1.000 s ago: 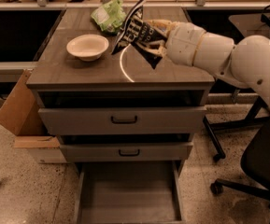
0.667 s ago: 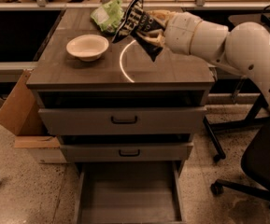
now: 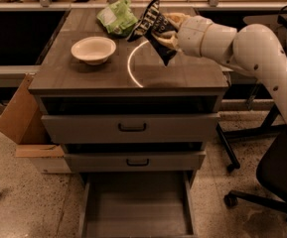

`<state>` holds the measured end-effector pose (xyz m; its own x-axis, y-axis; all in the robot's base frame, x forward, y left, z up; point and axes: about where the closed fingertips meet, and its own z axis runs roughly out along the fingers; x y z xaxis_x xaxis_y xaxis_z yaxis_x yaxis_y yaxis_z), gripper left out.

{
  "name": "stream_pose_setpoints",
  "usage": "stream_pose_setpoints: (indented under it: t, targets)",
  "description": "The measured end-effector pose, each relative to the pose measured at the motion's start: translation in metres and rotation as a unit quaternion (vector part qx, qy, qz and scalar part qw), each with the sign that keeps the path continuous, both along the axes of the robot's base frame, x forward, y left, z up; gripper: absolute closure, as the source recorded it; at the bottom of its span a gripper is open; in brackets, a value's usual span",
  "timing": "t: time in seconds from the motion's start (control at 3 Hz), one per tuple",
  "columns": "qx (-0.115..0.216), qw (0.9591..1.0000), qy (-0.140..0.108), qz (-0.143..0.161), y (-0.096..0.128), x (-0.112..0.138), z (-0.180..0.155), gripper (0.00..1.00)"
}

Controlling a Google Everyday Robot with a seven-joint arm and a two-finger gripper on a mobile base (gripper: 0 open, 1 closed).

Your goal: Pick blue chip bag from bottom drawer and place on counter

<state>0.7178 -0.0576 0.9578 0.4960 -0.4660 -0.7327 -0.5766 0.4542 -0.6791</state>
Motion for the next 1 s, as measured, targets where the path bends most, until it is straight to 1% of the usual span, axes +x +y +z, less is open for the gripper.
stream_pose_setpoints:
  t: [0.33, 0.67, 1.0]
  targets:
    - [0.005, 0.9995, 0.027, -0.013, -0.005, 0.014, -0.017, 0.04]
    - [0.007, 0.9991, 0.038, -0.017, -0.006, 0.019, -0.022, 0.0]
    - [0.017, 0.9994, 0.031, -0.003, -0.009, 0.008, -0.012, 0.0]
